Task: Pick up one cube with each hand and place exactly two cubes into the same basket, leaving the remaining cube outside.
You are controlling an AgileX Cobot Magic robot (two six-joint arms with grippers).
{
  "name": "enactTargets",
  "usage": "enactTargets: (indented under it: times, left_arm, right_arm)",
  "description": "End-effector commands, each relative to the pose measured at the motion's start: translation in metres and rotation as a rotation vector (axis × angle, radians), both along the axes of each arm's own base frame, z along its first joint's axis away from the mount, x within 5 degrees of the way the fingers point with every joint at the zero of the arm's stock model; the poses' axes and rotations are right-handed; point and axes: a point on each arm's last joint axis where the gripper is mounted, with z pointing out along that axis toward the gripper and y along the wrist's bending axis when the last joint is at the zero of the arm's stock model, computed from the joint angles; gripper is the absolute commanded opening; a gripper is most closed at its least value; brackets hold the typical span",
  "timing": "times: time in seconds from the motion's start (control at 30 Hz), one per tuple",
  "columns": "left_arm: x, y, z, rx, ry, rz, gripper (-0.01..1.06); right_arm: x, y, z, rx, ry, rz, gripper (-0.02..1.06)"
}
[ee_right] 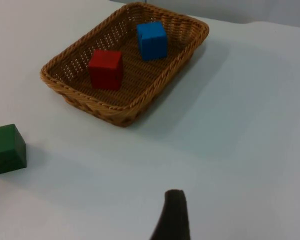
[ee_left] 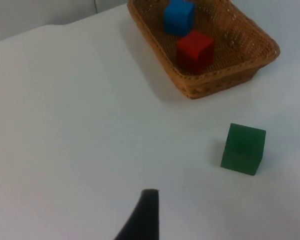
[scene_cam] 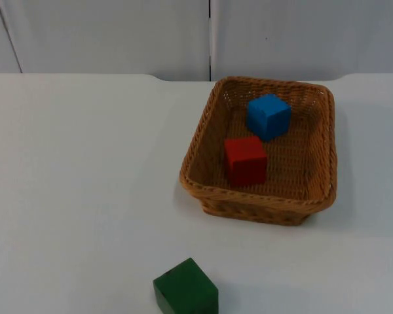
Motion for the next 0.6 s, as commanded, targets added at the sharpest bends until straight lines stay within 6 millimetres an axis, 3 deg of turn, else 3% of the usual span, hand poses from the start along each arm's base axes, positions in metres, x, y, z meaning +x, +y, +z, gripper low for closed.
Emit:
enactTargets:
  times: [0.0,0.4,0.57]
  left_arm:
    - [0.0008,0.0,-0.0005,-0.01,-0.004,0.011,0.87]
    - [0.0016,0.0012,-0.0005,-0.015,0.0,0.032,0.87]
    - [0.0016,0.0012,-0.0005,-0.015,0.0,0.032,0.87]
  right_arm:
    - [0.001,0.0004,-0.0017,0.005,-0.005,0.003,0.65]
    - [0.001,0.0004,-0.0017,0.002,-0.007,0.005,0.66]
    - [0.001,0.0004,-0.0017,0.002,-0.007,0.005,0.79]
